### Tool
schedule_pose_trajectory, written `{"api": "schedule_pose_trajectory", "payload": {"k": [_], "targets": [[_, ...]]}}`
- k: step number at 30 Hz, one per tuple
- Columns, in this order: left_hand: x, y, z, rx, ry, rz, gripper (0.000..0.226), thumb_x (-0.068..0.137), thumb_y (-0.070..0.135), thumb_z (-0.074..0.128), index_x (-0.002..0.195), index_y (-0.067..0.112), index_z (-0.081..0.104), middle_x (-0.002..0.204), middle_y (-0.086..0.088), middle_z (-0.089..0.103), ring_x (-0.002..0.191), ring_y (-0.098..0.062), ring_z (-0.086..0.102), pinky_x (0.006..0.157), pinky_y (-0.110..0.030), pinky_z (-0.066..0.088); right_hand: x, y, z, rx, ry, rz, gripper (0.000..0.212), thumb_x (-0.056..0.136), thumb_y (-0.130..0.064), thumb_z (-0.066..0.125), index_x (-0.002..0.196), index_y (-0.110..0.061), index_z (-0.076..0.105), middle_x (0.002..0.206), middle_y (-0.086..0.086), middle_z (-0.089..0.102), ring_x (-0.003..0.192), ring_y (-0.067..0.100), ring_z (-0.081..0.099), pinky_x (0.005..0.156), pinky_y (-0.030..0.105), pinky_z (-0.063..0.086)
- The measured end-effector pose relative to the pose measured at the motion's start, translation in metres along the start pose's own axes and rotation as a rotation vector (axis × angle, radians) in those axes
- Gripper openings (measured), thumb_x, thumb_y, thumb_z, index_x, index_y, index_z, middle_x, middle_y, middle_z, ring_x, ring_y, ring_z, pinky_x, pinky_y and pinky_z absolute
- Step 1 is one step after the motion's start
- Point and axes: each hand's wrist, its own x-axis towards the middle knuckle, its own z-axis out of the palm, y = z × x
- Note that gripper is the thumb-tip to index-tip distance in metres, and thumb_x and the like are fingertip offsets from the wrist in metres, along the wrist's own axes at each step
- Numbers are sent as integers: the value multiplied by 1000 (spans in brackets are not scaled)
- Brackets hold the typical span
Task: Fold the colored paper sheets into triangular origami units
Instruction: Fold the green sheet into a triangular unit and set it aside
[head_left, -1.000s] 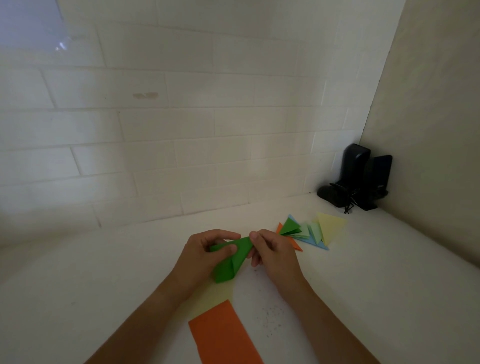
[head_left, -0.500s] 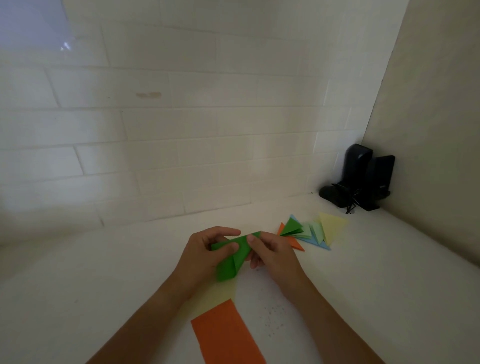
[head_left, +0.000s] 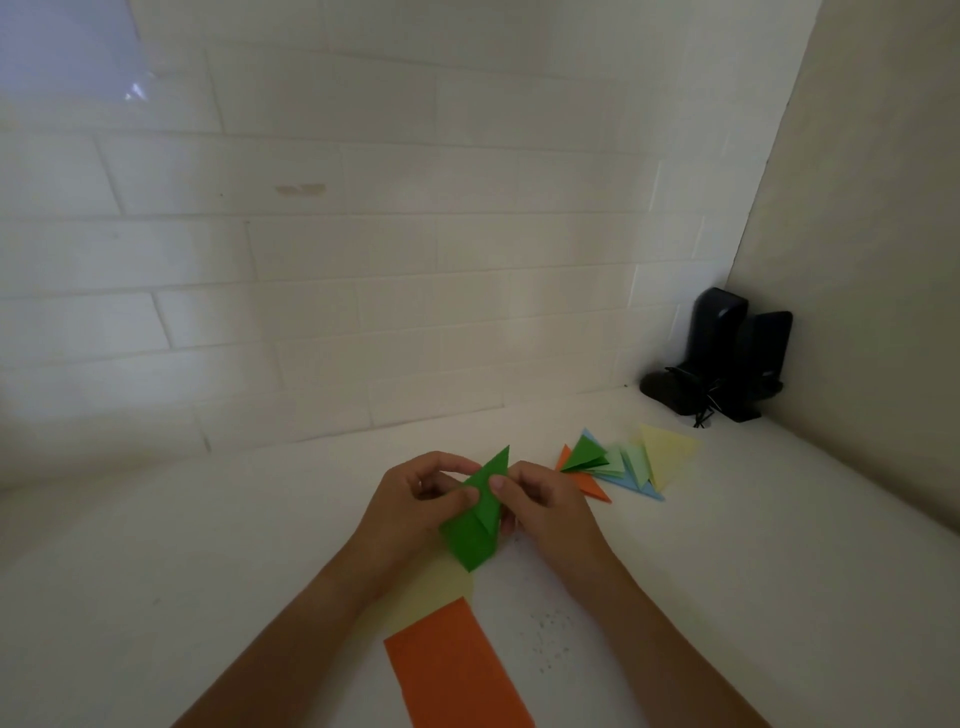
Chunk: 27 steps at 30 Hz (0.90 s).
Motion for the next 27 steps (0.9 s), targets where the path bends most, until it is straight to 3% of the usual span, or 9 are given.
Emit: {"api": "schedule_pose_trajectory", "payload": {"k": [6, 11, 20, 23, 27], "targets": [[-1, 2, 2, 27, -51, -51, 19, 92, 9, 74, 109, 18, 76, 74, -3, 73, 73, -11, 70, 68, -16, 51, 0, 0, 0, 7, 57, 3, 30, 103, -19, 60, 74, -12, 62, 64, -4, 57, 62, 8, 54, 62, 19, 44], [-2, 2, 4, 28, -71, -85, 8, 96, 16, 71, 101, 16, 77, 89, -3, 78, 81, -14, 73, 72, -18, 54, 0, 2, 0, -8, 14, -33, 28, 104, -21, 60, 82, -4, 63, 75, 18, 57, 68, 15, 52, 64, 28, 44], [1, 0, 2, -5, 42, -38, 14, 99, 14, 66, 95, 9, 78, 91, -9, 79, 89, -24, 76, 83, -32, 61, 0, 0, 2, -8, -55, -5, 23, 102, -23, 63, 81, -18, 67, 72, -5, 61, 70, 8, 57, 66, 25, 44], [1, -1, 4, -4, -6, -64, 17, 100, 14, 63, 93, 6, 77, 91, -14, 77, 87, -27, 74, 86, -38, 60, -1, -1, 0, -6, -63, 6, 31, 102, -18, 63, 73, -28, 64, 69, -10, 59, 68, 6, 54, 66, 23, 42], [0, 0, 4, -42, -9, -19, 19, 100, 18, 65, 93, 5, 77, 89, -14, 76, 86, -26, 74, 87, -36, 61, -3, -1, -1, -52, -146, 5, 23, 101, -20, 62, 78, -17, 63, 73, -3, 59, 73, 11, 55, 70, 30, 43]]}}
